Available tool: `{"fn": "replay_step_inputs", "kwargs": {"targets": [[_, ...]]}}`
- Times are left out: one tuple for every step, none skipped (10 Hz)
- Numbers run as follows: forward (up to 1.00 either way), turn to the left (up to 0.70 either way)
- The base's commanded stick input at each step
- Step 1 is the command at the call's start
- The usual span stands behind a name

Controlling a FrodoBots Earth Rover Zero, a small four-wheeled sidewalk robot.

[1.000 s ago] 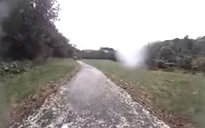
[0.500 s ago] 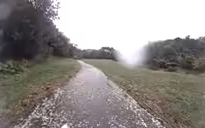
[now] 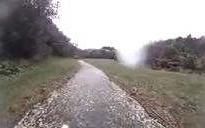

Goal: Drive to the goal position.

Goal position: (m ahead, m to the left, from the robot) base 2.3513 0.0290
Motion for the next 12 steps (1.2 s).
{"fn": "replay_step_inputs", "kwargs": {"targets": [[0.5,0.0],[0.5,0.0],[0.5,0.0],[0.5,0.0],[0.5,0.0],[0.36,0.0],[0.22,0.0],[0.08,0.0],[0.0,0.0],[0.0,0.0],[0.0,0.0],[0.0,0.0]]}}
